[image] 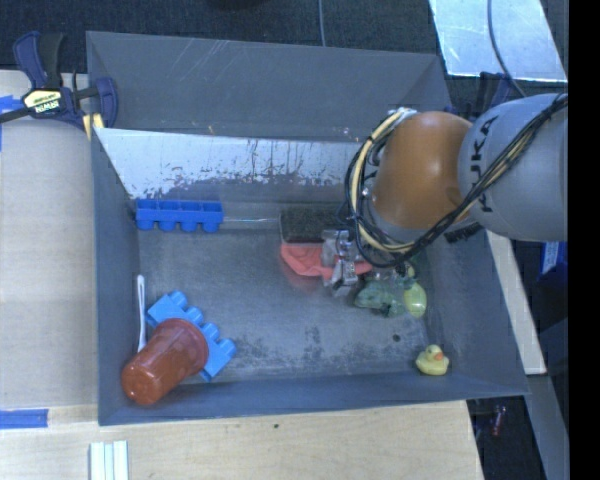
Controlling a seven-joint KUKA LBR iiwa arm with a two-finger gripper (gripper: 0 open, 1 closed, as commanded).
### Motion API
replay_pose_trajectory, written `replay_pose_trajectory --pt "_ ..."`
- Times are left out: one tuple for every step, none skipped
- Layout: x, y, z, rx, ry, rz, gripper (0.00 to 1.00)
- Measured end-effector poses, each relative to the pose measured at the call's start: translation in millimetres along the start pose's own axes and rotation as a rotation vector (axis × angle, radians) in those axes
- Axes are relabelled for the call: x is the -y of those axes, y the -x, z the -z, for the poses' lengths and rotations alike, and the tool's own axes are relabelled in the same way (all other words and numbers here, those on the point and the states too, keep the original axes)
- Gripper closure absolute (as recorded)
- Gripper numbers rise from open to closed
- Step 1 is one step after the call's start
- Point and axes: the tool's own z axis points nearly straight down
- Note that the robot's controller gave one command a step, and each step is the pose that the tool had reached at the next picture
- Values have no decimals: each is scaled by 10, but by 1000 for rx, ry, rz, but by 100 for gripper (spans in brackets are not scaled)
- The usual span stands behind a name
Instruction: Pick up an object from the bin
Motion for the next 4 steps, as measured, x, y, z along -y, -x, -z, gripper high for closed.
replay_pose_trajectory --pt "4 4 184 -14 1 0 100" --pt "160 -336 316 -1 -1 113 100" --pt "182 -120 825 -7 1 81 100" --pt "0 -649 1456 -22 4 177 100"
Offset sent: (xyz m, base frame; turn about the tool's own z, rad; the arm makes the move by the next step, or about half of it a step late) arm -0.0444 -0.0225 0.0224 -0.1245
